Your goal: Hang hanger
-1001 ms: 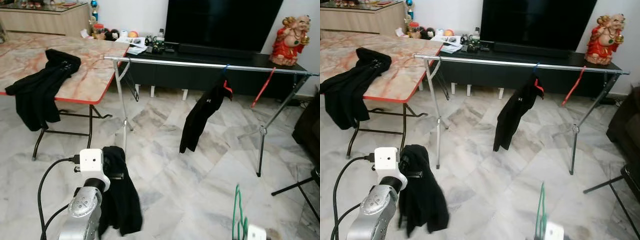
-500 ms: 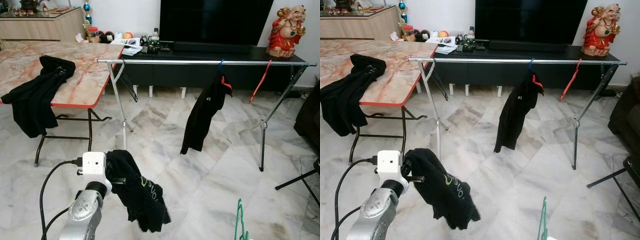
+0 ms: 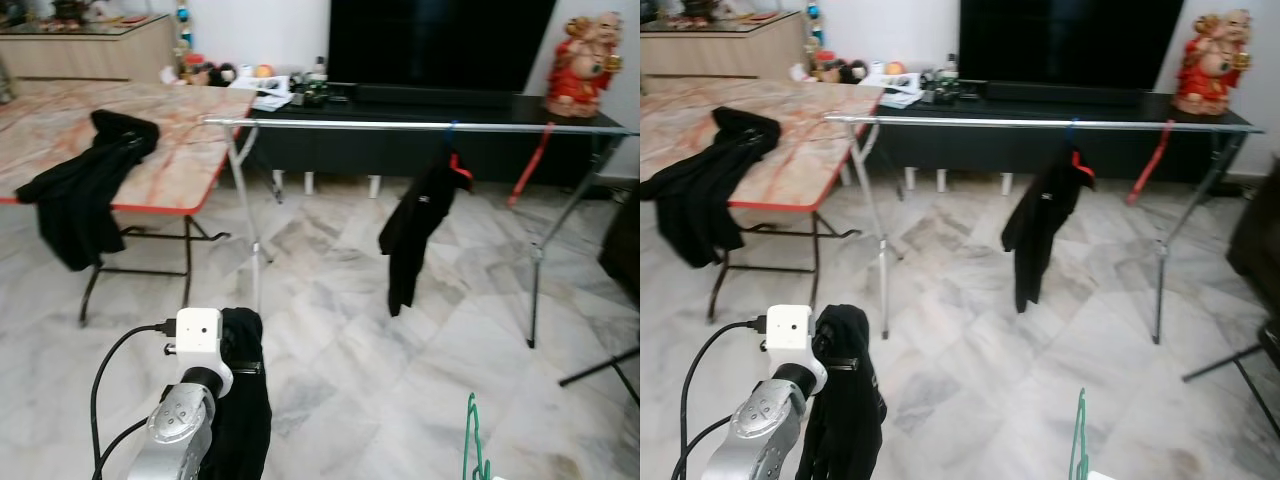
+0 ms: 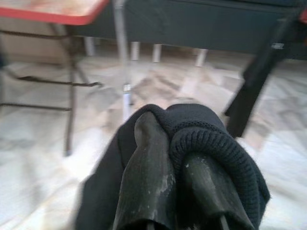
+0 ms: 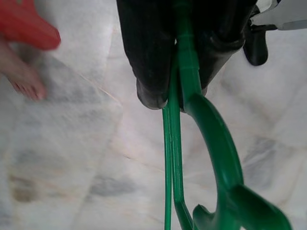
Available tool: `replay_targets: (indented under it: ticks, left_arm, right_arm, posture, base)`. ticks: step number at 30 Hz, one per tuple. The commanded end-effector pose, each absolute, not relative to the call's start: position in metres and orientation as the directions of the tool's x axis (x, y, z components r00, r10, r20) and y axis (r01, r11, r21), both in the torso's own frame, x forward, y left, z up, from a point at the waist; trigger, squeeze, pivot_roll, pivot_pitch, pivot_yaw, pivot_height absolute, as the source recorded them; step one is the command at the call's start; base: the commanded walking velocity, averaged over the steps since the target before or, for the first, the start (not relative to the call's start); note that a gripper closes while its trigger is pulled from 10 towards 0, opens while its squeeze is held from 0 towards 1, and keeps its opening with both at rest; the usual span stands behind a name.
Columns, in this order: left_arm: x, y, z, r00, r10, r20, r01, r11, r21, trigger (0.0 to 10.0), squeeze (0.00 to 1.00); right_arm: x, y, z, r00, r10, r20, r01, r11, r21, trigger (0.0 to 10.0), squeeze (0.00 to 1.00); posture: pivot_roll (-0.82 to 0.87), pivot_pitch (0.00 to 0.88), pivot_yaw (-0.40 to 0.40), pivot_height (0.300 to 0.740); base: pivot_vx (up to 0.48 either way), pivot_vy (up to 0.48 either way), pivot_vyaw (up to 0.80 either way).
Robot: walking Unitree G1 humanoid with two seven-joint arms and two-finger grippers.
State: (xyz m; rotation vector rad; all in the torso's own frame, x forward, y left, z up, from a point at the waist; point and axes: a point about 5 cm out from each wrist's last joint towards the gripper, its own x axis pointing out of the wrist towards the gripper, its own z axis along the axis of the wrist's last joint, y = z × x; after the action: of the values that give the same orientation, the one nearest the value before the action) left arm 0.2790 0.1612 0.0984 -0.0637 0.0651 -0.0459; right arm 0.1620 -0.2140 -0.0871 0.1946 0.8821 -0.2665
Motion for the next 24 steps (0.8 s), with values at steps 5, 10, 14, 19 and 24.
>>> replay_targets:
  ticks: [5, 10, 14, 19, 24]
  left_arm:
    - [0.2804, 0.1632, 0.1072, 0.999, -0.041, -0.025, 0.040, 0.998, -0.057, 10.0, 0.00]
    - [0.2819, 0.1634, 0.1059, 0.998, -0.033, -0.045, 0.030, 0.997, -0.067, 10.0, 0.00]
    - [0.2823, 0.1638, 0.1059, 0.998, -0.031, -0.049, 0.028, 0.997, -0.070, 10.0, 0.00]
    - [0.2825, 0.1654, 0.1051, 0.998, -0.028, -0.059, 0.024, 0.998, -0.057, 10.0, 0.00]
    - [0.2830, 0.1654, 0.1053, 0.998, -0.027, -0.061, 0.024, 0.998, -0.052, 10.0, 0.00]
  right_arm:
    - [0.1599, -0.2105, -0.0887, 0.601, -0.145, -0.786, 0.329, 0.941, 0.079, 10.0, 0.00]
    - [0.1602, -0.2106, -0.0884, 0.605, -0.150, -0.782, 0.342, 0.936, 0.084, 10.0, 0.00]
    - [0.1605, -0.2103, -0.0883, 0.606, -0.150, -0.781, 0.346, 0.934, 0.088, 10.0, 0.00]
    - [0.1618, -0.2092, -0.0880, 0.609, -0.142, -0.780, 0.342, 0.935, 0.097, 10.0, 0.00]
    - [0.1636, -0.2075, -0.0876, 0.611, -0.131, -0.780, 0.327, 0.940, 0.099, 10.0, 0.00]
  posture:
    - [0.12, 0.000, 0.013, 0.740]
    - [0.12, 0.000, 0.014, 0.740]
    - [0.12, 0.000, 0.014, 0.740]
    - [0.13, 0.000, 0.013, 0.740]
    - [0.13, 0.000, 0.010, 0.740]
  base:
    - [0.000, 0.000, 0.21]
    - [0.000, 0.000, 0.00]
    - [0.000, 0.000, 0.00]
    - [0.000, 0.368, 0.00]
    - [0.000, 0.365, 0.00]
